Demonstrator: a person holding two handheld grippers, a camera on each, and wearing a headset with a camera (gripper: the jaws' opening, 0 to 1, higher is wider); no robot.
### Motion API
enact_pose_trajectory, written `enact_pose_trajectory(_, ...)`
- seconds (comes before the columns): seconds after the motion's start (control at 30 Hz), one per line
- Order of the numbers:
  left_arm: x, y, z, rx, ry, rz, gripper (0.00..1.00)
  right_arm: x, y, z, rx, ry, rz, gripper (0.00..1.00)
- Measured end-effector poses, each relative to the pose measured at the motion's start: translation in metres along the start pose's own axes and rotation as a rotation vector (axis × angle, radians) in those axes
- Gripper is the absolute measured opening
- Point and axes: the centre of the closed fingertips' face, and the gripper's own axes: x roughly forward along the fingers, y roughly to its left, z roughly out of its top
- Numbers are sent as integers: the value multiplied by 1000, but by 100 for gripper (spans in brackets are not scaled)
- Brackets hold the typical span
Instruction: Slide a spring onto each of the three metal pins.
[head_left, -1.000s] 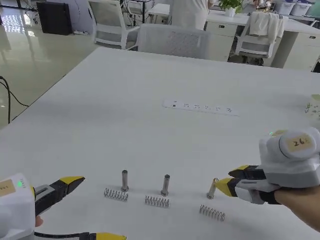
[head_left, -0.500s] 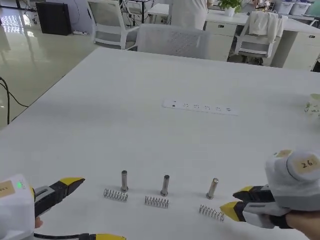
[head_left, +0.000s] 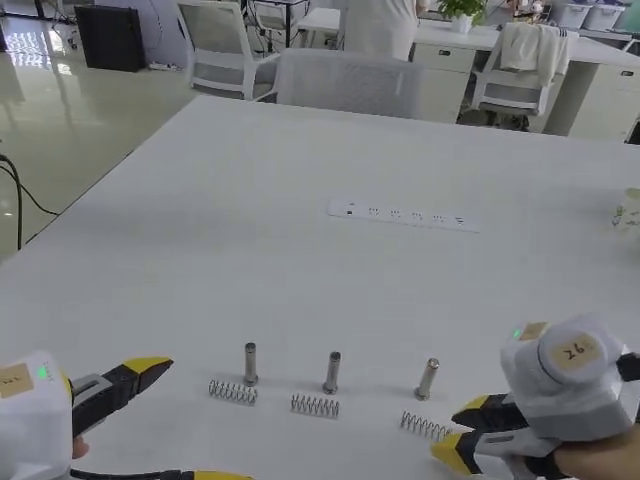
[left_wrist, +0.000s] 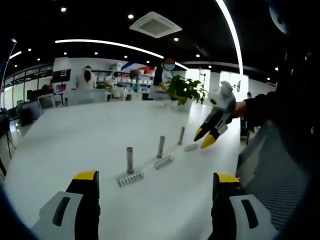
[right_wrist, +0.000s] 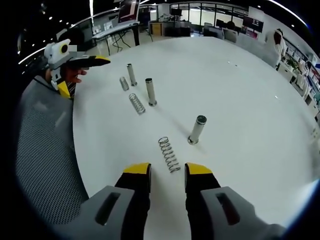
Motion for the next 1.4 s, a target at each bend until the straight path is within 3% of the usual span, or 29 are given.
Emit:
enact_pose_trajectory(0.83,-1,1,2,-11,-15,0,89,14,-6,-8,-104,119,27,8)
enact_pose_trajectory(1.4,0,-3,5,0,-18,-22,85,-2,15,18,-159,81,48,8)
